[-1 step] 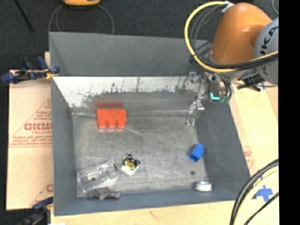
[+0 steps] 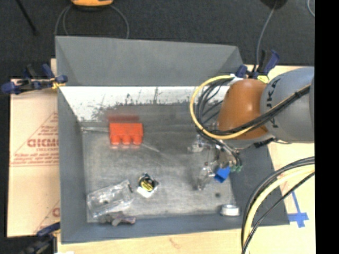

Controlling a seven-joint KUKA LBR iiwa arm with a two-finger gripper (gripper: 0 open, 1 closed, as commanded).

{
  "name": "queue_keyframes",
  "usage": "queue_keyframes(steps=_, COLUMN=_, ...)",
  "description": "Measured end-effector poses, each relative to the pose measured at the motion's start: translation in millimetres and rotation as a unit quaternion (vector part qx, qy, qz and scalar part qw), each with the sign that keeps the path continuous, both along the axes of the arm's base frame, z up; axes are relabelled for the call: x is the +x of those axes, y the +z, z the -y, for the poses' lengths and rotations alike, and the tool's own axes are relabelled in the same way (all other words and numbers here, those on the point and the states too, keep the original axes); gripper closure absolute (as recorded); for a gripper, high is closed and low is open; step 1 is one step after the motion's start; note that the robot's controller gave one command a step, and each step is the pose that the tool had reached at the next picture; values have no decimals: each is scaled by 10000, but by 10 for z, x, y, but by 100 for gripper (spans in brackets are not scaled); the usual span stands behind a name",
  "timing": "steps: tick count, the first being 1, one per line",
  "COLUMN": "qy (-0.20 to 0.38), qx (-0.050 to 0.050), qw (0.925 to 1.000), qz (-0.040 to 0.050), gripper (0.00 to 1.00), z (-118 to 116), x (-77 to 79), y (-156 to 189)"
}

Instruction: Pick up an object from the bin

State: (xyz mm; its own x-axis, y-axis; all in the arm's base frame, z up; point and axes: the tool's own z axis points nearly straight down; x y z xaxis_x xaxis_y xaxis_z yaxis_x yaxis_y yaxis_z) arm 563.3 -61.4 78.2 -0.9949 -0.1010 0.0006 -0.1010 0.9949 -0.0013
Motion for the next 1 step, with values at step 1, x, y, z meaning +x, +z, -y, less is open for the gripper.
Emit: queue_keyframes(steps=1, qy=1102, qx=-11, qw=9939, qz=85, gripper=0, z=925, x=-360, y=-35)
